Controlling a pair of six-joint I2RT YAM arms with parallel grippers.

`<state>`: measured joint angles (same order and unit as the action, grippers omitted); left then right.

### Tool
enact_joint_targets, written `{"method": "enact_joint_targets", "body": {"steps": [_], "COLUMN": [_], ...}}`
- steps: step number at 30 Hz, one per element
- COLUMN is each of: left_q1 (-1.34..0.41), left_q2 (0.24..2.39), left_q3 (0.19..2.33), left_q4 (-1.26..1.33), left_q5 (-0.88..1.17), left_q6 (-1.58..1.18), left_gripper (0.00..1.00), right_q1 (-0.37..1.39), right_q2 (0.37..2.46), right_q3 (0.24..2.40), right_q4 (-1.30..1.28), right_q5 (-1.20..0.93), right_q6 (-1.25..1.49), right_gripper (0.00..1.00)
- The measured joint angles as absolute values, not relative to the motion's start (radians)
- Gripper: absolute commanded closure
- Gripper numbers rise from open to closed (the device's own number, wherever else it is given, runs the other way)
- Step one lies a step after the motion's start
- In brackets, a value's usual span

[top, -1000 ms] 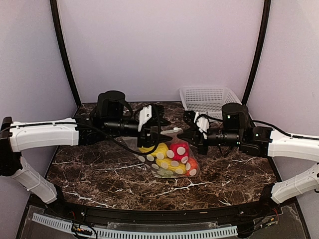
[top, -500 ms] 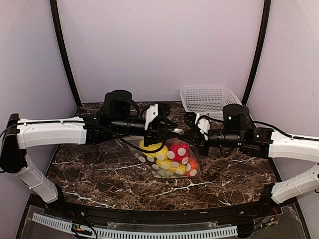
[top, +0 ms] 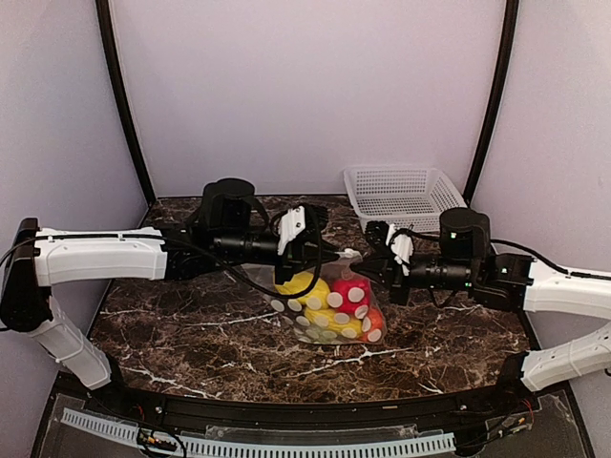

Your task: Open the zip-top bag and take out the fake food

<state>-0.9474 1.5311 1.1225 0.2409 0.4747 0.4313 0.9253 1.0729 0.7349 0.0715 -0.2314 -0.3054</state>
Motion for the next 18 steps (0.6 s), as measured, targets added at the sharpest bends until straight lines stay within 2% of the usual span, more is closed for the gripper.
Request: {"method": "enact_joint_targets", "body": {"steps": [2,5,7,13,18], "left_q1": [-0.947,-0.947,-0.947,-0.960,-0.988], "left_q2": [1.529,1.520,1.517,1.518,1.531], "left_q3": [1.113,1.098,1.097,1.114,1.185], "left_q4": [0.238,0.237,0.233,0.223,0.219], "left_q5": [0.462,0.447,0.447,0.474,0.498], "left_q6": [0.434,0.437,0.438,0.450,0.467], "left_gripper": [0.89,0.62,0.54,0.51,0.56], "right_q1": [0.925,0.925,0.925,0.924,0.923], "right_q2": [1.064,1.048,1.039,1.050,1.077], "right_q3": [0.727,0.714,0.709,0.708,0.710], "right_q4": [0.073,0.075,0.075,0.085,0.101], "right_q5": [-0.227,-0.223,-0.223,-0.235,-0.251], "right_q6": [-0.305,-0.305,-0.305,-0.305,-0.305], "right_gripper": [1.00,1.00,1.00,1.00,1.00]}}
